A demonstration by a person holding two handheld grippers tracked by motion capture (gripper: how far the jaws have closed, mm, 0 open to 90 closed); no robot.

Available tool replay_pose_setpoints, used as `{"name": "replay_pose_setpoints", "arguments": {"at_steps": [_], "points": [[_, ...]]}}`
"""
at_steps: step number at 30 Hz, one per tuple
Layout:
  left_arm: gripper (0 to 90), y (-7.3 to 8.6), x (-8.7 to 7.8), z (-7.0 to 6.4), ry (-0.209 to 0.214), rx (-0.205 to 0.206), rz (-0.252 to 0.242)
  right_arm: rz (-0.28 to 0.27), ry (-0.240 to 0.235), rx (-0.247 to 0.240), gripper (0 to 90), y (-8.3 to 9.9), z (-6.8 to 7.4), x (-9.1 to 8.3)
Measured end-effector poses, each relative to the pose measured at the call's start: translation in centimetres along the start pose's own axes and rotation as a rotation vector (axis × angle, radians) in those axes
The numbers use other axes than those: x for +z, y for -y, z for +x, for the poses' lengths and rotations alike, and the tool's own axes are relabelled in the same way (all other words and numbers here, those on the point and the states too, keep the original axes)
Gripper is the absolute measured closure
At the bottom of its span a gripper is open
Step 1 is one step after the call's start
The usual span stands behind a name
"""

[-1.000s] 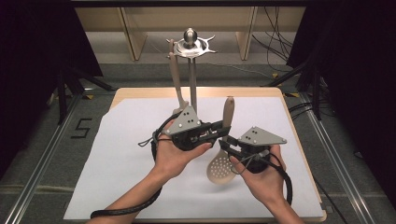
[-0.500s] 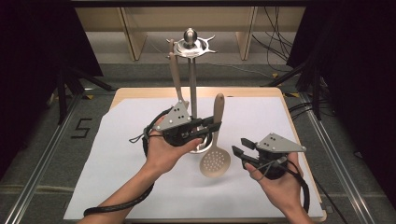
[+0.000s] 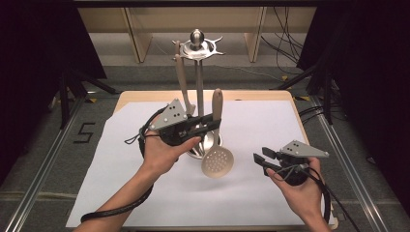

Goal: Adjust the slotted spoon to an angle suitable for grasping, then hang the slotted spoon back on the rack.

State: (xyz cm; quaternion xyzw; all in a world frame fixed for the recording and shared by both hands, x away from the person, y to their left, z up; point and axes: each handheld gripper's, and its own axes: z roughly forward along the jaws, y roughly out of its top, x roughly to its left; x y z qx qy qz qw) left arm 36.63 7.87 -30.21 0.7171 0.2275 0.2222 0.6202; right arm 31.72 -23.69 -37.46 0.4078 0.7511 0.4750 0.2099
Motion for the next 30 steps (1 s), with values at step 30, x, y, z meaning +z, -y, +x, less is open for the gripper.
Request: {"name": "replay_pose_setpoints", "arguments": {"at_steps": [30], "points": [[75.6, -0.8, -0.4, 2.1, 0.069, -0.031, -0.022, 0.144, 0.036, 0.103, 55.0, 2.3, -2.6, 0.4]]}}
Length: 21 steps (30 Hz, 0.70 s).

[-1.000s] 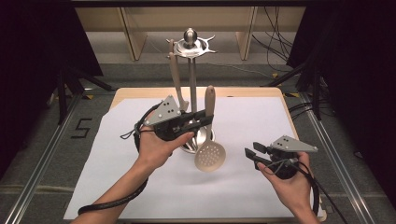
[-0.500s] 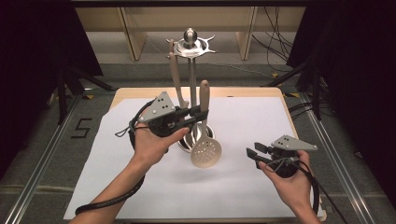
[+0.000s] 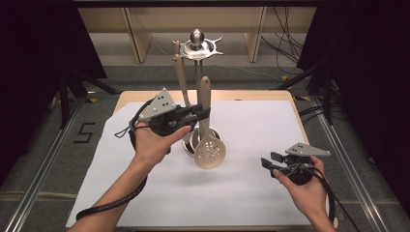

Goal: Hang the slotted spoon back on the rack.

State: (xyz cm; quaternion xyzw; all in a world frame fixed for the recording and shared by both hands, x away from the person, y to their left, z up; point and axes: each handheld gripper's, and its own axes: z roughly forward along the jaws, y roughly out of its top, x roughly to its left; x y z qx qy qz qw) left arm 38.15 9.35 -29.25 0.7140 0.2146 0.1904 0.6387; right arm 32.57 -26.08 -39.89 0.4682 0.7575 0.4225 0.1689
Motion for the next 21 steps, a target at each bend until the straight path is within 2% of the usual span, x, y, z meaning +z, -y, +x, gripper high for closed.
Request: {"name": "replay_pose_setpoints", "arguments": {"at_steps": [1, 2, 3, 4, 6, 7, 9, 11, 12, 14, 15, 17, 19, 20, 21], "points": [[75.6, 0.0, 0.0, 0.0, -0.001, 0.003, 0.002, -0.016, 0.008, -0.045, 55.0, 0.0, -0.3, 0.0], [75.6, 0.0, -0.1, 0.1, -0.002, 0.000, 0.002, -0.029, 0.000, -0.038, 55.0, 0.0, -0.3, 0.1], [75.6, 0.0, 0.0, 0.1, -0.001, -0.008, 0.004, -0.028, -0.002, 0.001, 55.0, 0.0, 0.1, 0.0], [75.6, 0.0, 0.0, 0.2, 0.000, -0.014, 0.006, -0.011, 0.013, -0.005, 55.0, -0.1, 0.1, -0.3], [75.6, -0.1, 0.1, 0.4, 0.005, -0.023, 0.011, -0.024, 0.000, 0.012, 55.0, -0.2, 0.3, -0.4], [75.6, -0.1, 0.1, 0.5, 0.006, -0.026, 0.007, -0.039, 0.014, -0.047, 55.0, -0.4, -0.1, -0.4], [75.6, -0.3, 0.0, 0.5, 0.001, -0.024, 0.005, -0.050, 0.005, -0.045, 55.0, -0.4, 0.1, -0.4], [75.6, -0.5, -0.1, 0.5, -0.007, -0.013, 0.003, -0.049, 0.016, -0.050, 55.1, -0.4, 0.1, -0.6], [75.6, -0.6, -0.1, 0.6, -0.010, -0.008, 0.004, -0.037, 0.007, -0.016, 55.2, -0.3, 0.3, -0.6], [75.6, -0.8, -0.2, 0.6, -0.010, -0.003, 0.006, -0.028, 0.004, 0.019, 55.2, -0.2, 0.4, -0.6], [75.6, -0.8, -0.2, 0.7, -0.010, -0.006, 0.004, -0.037, 0.001, -0.022, 55.2, -0.2, 0.1, -0.4], [75.6, -1.0, -0.2, 0.9, -0.011, -0.010, 0.003, -0.046, 0.013, -0.039, 55.2, -0.2, -0.1, -0.4], [75.6, -1.1, -0.1, 1.1, -0.009, -0.013, -0.001, -0.044, 0.014, -0.037, 55.2, -0.2, -0.1, -0.3], [75.6, -1.2, -0.1, 1.2, -0.011, -0.015, -0.001, -0.042, 0.001, -0.002, 55.2, -0.1, 0.2, -0.2], [75.6, -1.3, -0.1, 1.3, -0.012, -0.012, -0.001, -0.033, -0.004, 0.009, 55.2, -0.1, 0.3, -0.3]]}}
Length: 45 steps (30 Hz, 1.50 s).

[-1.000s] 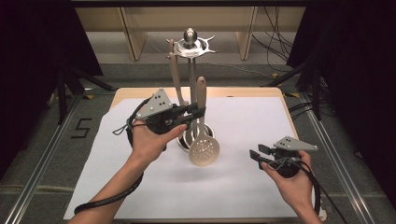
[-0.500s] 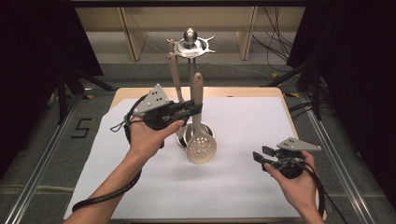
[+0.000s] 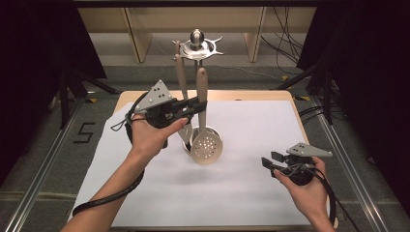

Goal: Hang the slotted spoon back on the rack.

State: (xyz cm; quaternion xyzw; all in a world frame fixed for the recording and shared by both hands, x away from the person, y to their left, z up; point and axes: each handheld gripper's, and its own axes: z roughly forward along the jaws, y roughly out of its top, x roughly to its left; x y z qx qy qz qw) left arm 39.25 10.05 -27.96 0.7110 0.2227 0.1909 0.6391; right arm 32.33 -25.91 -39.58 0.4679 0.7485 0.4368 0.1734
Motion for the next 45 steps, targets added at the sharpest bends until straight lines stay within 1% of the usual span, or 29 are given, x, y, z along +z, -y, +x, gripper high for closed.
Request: {"name": "replay_pose_setpoints", "arguments": {"at_steps": [2, 3, 5, 6, 7, 8, 9, 11, 14, 15, 16, 17, 22, 23, 27, 29, 30, 31, 32, 34, 35, 37, 38, 39, 40, 41, 43, 44, 45], "points": [[75.6, -0.2, -0.1, 0.1, -0.003, -0.001, 0.000, 0.006, 0.009, -0.017, 55.2, 0.0, 0.0, 0.0], [75.6, -0.3, -0.1, 0.2, -0.001, 0.002, 0.002, 0.016, 0.007, -0.017, 55.2, 0.0, 0.0, 0.0], [75.6, -0.5, 0.0, 0.4, 0.001, -0.002, 0.004, 0.014, -0.001, -0.007, 55.2, 0.0, 0.1, 0.1], [75.6, -0.6, 0.0, 0.5, 0.003, -0.007, 0.007, 0.007, -0.001, -0.023, 55.2, 0.0, 0.0, 0.2], [75.6, -0.6, 0.0, 0.5, 0.003, -0.007, 0.007, 0.007, -0.001, -0.023, 55.2, 0.0, 0.0, 0.2], [75.6, -0.7, 0.2, 0.7, 0.008, -0.012, 0.006, 0.007, 0.009, -0.051, 55.2, 0.0, -0.1, 0.1], [75.6, -0.8, 0.2, 0.9, 0.010, -0.016, 0.006, -0.006, -0.004, -0.023, 55.2, 0.0, 0.2, 0.3], [75.6, -0.9, 0.3, 1.1, 0.008, -0.015, 0.006, -0.007, 0.001, -0.059, 55.2, 0.0, -0.1, 0.3], [75.6, -0.9, 0.3, 1.3, 0.010, -0.016, 0.011, -0.007, 0.007, -0.057, 55.2, 0.0, -0.2, 0.3], [75.6, -0.9, 0.3, 1.4, 0.012, -0.019, 0.012, -0.007, -0.008, -0.042, 55.2, 0.1, -0.1, 0.4], [75.6, -0.8, 0.3, 1.5, 0.017, -0.022, 0.012, -0.005, 0.006, -0.054, 55.2, 0.0, -0.2, 0.3], [75.5, -0.7, 0.3, 1.6, 0.026, -0.035, 0.008, -0.008, -0.008, -0.044, 55.2, 0.1, -0.1, 0.4], [75.0, -0.1, 0.4, 2.3, 0.054, -0.095, -0.010, -0.007, 0.010, -0.066, 55.2, 0.0, -0.1, 0.2], [74.6, 0.0, 0.4, 2.4, 0.053, -0.111, -0.014, -0.001, 0.007, -0.057, 55.2, 0.0, -0.1, 0.2], [71.9, 0.3, 0.6, 2.9, 0.043, -0.166, -0.037, -0.007, 0.005, -0.060, 55.2, 0.0, 0.0, 0.2], [70.9, 0.3, 0.6, 3.0, 0.040, -0.170, -0.041, -0.006, 0.005, -0.060, 55.2, 0.0, 0.0, 0.2], [70.9, 0.5, 0.6, 3.0, 0.034, -0.181, -0.049, 0.002, 0.004, -0.060, 55.2, 0.0, 0.0, 0.2], [70.2, 0.6, 0.7, 3.0, 0.030, -0.192, -0.054, 0.013, -0.005, -0.017, 55.2, 0.1, 0.3, 0.2], [69.1, 0.8, 0.7, 3.0, 0.024, -0.213, -0.066, 0.026, -0.005, -0.012, 55.2, 0.2, 0.3, 0.1], [68.2, 0.9, 0.7, 2.9, 0.020, -0.213, -0.069, 0.024, -0.006, -0.015, 55.2, 0.2, 0.3, 0.1], [65.9, 1.2, 0.5, 2.7, -0.006, -0.204, -0.068, 0.009, 0.002, -0.063, 55.1, 0.2, -0.1, 0.2], [61.2, 1.5, -0.1, 2.4, -0.037, -0.188, -0.074, 0.009, -0.014, -0.040, 55.1, 0.2, 0.1, 0.3], [59.4, 1.5, -0.1, 2.4, -0.037, -0.188, -0.074, 0.009, -0.014, -0.040, 55.1, 0.2, 0.1, 0.3], [59.4, 1.6, -0.3, 2.4, -0.046, -0.177, -0.074, 0.009, 0.002, -0.058, 55.1, 0.2, 0.0, 0.1], [58.9, 1.7, -0.6, 2.3, -0.061, -0.155, -0.074, 0.009, 0.002, -0.058, 55.0, 0.2, 0.0, 0.1], [58.0, 1.7, -0.9, 2.2, -0.071, -0.155, -0.076, 0.011, -0.008, -0.047, 55.0, 0.2, 0.0, 0.2], [57.3, 1.8, -1.3, 2.1, -0.079, -0.144, -0.078, 0.005, 0.004, -0.065, 55.0, 0.2, -0.1, 0.2], [56.9, 1.8, -1.6, 2.1, -0.085, -0.140, -0.076, -0.001, -0.011, -0.018, 55.0, 0.3, 0.3, 0.4], [56.7, 1.8, -1.8, 2.1, -0.089, -0.132, -0.076, 0.007, -0.015, -0.014, 54.9, 0.3, 0.4, 0.4]]}}
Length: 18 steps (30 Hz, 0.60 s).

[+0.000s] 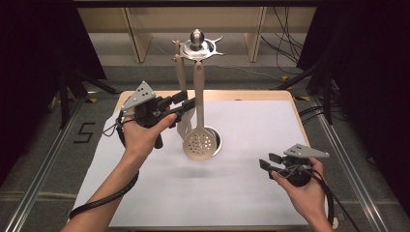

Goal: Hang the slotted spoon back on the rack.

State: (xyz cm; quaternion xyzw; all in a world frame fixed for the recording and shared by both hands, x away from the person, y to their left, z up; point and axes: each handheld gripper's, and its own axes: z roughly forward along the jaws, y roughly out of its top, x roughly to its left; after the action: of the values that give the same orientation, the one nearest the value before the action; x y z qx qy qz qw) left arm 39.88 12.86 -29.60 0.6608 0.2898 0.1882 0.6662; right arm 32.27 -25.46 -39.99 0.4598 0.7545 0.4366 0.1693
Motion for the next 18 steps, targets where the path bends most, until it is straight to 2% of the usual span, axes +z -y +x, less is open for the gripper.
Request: {"name": "replay_pose_setpoints", "arguments": {"at_steps": [3, 6, 10, 11, 12, 13, 16, 18], "points": [[56.1, 0.0, -0.6, -0.1, -0.010, 0.022, -0.003, 0.006, 0.001, 0.022, 54.8, 0.0, 0.2, -0.1], [55.2, 0.0, -1.3, -0.1, -0.028, 0.053, 0.001, 0.002, 0.006, 0.005, 54.8, 0.0, 0.1, -0.1], [54.2, 0.3, -2.5, -0.1, -0.059, 0.095, 0.009, 0.009, 0.009, 0.006, 54.6, -0.1, 0.0, -0.2], [53.9, 0.4, -2.9, 0.1, -0.073, 0.127, 0.010, 0.004, 0.014, -0.015, 54.6, -0.1, -0.2, -0.2], [53.6, 0.5, -3.3, 0.2, -0.084, 0.142, 0.016, -0.002, 0.024, -0.049, 54.5, -0.1, -0.4, -0.2], [53.2, 0.7, -3.7, 0.2, -0.093, 0.147, 0.018, 0.005, 0.013, -0.025, 54.5, -0.1, -0.3, -0.2], [52.0, 1.3, -4.6, 0.4, -0.111, 0.154, 0.019, -0.009, 0.032, -0.052, 54.4, -0.2, -0.5, -0.3], [51.3, 1.7, -5.2, 0.5, -0.124, 0.160, 0.029, -0.011, 0.037, -0.041, 54.3, -0.2, -0.5, -0.3]]}}
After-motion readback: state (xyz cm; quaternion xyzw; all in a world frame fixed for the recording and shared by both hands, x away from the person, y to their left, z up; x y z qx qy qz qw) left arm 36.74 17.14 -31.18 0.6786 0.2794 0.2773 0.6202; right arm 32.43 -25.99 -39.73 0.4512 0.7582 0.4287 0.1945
